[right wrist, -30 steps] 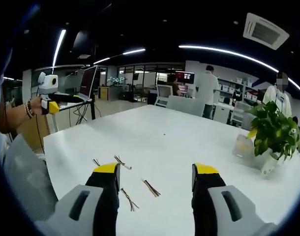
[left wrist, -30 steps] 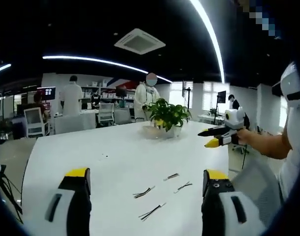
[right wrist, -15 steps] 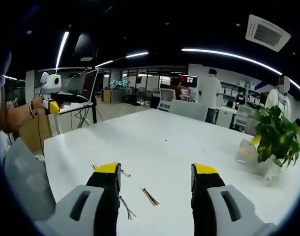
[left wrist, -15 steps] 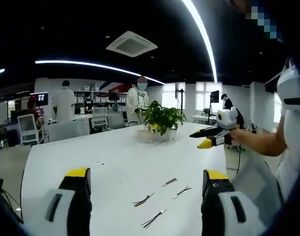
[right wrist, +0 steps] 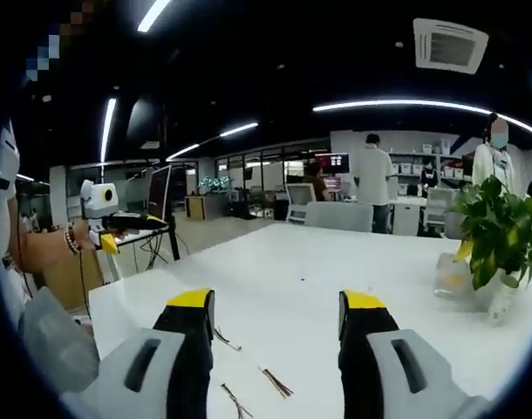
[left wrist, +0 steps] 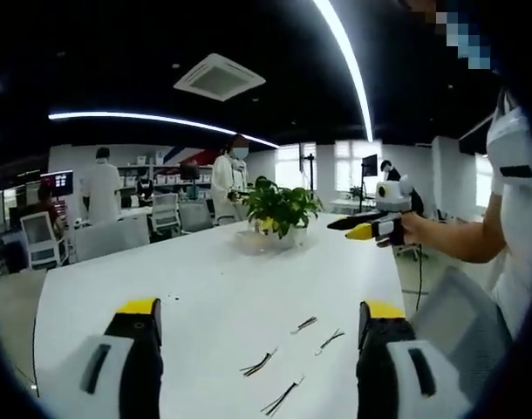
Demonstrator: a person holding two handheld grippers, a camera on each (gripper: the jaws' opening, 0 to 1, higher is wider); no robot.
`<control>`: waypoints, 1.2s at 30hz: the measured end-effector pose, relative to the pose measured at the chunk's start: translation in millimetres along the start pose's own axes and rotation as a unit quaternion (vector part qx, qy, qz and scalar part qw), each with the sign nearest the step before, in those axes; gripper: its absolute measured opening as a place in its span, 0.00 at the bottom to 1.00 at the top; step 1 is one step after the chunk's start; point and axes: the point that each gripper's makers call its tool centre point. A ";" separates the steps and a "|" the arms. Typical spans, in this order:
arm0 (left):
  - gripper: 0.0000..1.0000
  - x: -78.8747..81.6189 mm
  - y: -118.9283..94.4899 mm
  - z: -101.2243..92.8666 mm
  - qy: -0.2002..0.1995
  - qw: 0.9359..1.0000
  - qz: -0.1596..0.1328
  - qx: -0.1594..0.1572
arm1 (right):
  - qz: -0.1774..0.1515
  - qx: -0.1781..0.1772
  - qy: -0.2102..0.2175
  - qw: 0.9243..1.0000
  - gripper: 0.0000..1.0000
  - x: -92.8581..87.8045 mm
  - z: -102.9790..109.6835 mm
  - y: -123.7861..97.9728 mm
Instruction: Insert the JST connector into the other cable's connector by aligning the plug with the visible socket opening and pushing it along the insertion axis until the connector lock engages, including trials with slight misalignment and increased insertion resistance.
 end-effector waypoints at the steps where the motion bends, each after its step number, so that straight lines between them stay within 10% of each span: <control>1: 0.91 0.0 2.5 0.4 0.002 1.000 -0.002 -0.004 | 0.001 0.001 -0.001 1.000 0.55 0.0 0.0 1.0; 36: 0.77 -33.1 60.7 -2.7 -0.002 0.992 0.015 -0.122 | 0.071 0.115 -0.098 0.986 0.51 -37.5 25.1 44.8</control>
Point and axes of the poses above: the point that each gripper's makers call its tool centre point, and the gripper's own axes: y roughly forward along the fingers, z roughly to its left, x roughly out of its top, and after that the axes turned 4 degrees about z, right-handed
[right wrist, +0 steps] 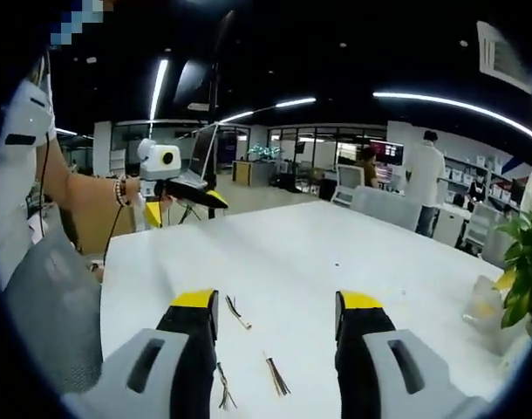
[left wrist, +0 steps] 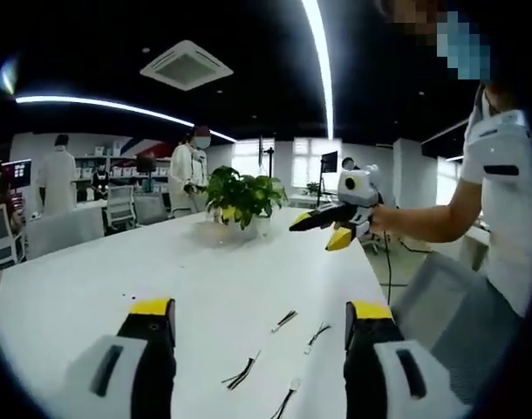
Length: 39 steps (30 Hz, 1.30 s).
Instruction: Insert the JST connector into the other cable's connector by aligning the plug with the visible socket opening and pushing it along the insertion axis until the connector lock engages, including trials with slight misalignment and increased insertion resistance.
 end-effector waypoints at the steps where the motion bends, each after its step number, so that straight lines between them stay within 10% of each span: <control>1: 0.76 -1.5 1.8 0.2 0.001 1.000 0.002 -0.002 | 0.002 0.002 0.001 1.000 0.51 -1.5 -0.1 1.5; 39: 0.67 -55.3 65.3 6.4 -0.010 0.998 0.040 -0.041 | 0.080 0.065 -0.007 0.995 0.42 -67.2 4.8 47.4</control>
Point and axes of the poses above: the point that each gripper's makers call its tool centre point, and the gripper's own axes: y roughly forward along the fingers, z roughly to its left, x roughly out of its top, and after that the axes turned 4 degrees about z, right-handed
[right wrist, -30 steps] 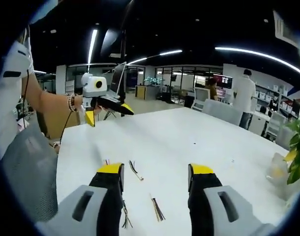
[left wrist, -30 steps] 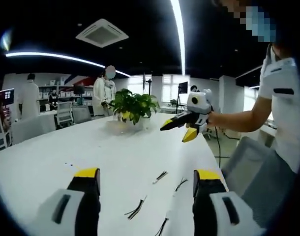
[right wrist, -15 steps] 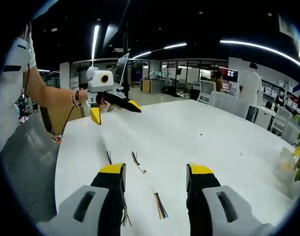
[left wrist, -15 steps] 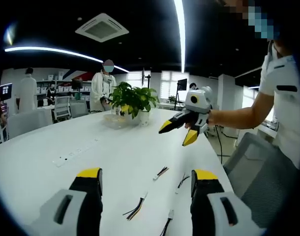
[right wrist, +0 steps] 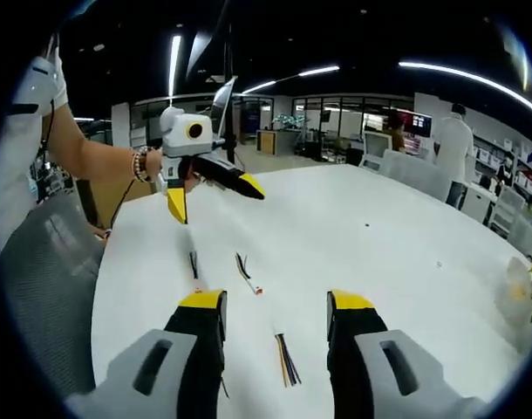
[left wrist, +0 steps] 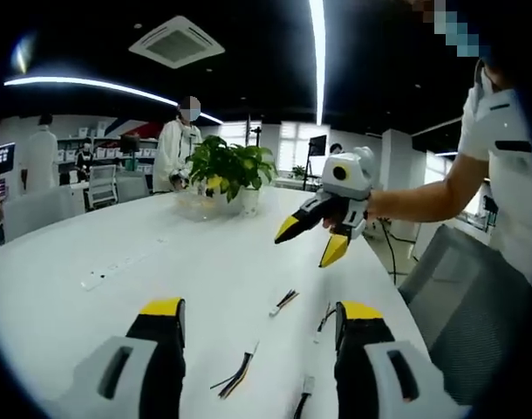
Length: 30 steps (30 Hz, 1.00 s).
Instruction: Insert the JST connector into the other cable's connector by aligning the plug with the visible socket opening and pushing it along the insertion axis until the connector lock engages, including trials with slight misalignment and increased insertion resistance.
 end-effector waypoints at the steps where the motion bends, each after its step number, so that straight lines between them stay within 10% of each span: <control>1: 0.66 -1.4 1.3 0.8 0.000 1.000 0.001 0.000 | 0.004 0.001 -0.004 1.000 0.41 -2.3 0.0 1.8; 30: 0.40 -61.3 40.9 -0.7 -0.004 0.998 0.061 -0.020 | 0.071 0.038 -0.019 0.997 0.26 -46.9 6.7 42.8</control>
Point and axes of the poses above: the point that each gripper's makers call its tool centre point, and the gripper's own axes: y roughly forward along the fingers, z roughly to its left, x roughly out of its top, and after that the axes turned 4 degrees about z, right-handed
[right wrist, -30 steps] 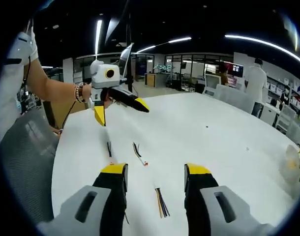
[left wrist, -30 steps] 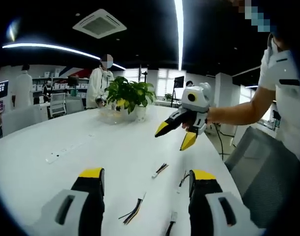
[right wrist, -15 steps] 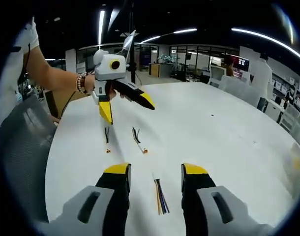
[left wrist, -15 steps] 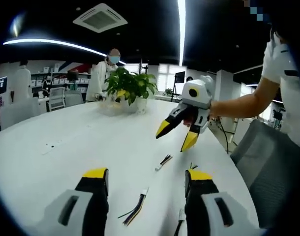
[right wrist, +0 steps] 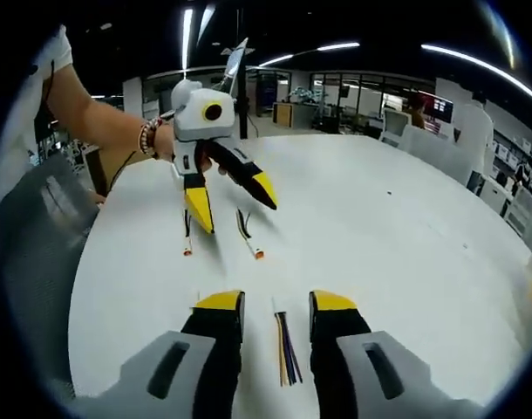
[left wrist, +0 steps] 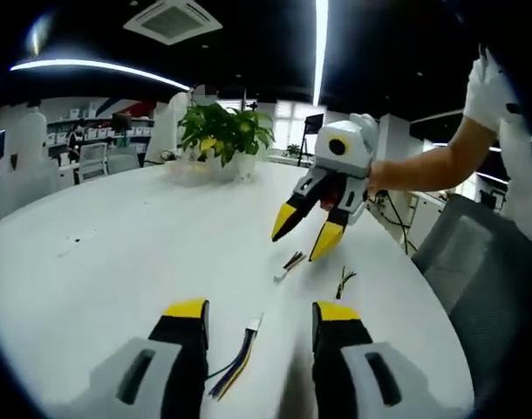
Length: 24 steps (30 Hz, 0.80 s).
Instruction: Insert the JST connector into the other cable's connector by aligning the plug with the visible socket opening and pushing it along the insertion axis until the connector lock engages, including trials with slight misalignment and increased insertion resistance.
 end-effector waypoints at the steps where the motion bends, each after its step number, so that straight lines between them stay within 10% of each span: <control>1: 0.39 -2.3 1.1 -0.5 -0.002 1.000 0.003 -0.001 | 0.002 0.001 -0.001 1.000 0.26 -1.8 0.6 1.3; 24: 0.17 -18.1 16.9 0.3 -0.006 1.000 0.014 -0.007 | 0.018 0.010 -0.002 1.000 0.12 -15.0 4.7 14.8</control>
Point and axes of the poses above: the point that each gripper's makers call its tool centre point, and the gripper's own axes: y roughly forward along the fingers, z roughly to its left, x roughly out of its top, and after that the axes turned 4 degrees about z, right-handed
